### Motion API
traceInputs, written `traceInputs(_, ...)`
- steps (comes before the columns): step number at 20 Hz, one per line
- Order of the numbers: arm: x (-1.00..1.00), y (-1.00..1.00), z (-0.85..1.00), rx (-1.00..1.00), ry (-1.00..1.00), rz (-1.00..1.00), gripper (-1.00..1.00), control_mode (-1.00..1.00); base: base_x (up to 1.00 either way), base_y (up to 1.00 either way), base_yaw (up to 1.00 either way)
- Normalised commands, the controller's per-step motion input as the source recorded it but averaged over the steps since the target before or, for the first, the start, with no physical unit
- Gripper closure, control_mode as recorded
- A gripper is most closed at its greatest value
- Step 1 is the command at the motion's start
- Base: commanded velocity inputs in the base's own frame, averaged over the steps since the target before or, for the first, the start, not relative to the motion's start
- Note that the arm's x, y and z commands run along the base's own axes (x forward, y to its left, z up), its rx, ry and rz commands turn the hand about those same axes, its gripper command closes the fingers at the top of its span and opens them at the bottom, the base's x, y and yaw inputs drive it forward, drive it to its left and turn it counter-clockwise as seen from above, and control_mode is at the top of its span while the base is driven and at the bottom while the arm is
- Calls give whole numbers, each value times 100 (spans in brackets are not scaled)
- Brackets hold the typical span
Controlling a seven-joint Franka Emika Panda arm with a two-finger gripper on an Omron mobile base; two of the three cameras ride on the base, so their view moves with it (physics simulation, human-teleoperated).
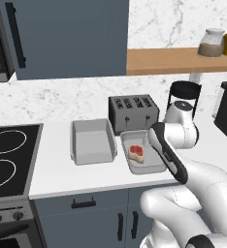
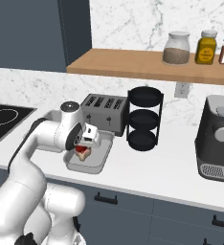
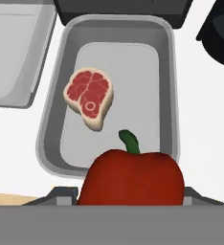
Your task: Place one bell pepper and one steak in each tupperware on the nearby counter, to pack two identical lunches.
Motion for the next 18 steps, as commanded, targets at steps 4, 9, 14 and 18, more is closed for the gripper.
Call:
traceInputs(4, 58, -20, -39, 0, 1, 1, 100, -100, 0, 0, 0)
traceInputs(9, 62, -9, -27, 0, 0, 1, 100, -100, 0, 0, 0)
traceInputs(14, 57, 0, -35, 0, 1, 1, 100, -100, 0, 0, 0)
traceInputs(18, 38, 0, -39, 0, 1, 0, 100, -100, 0, 0, 0)
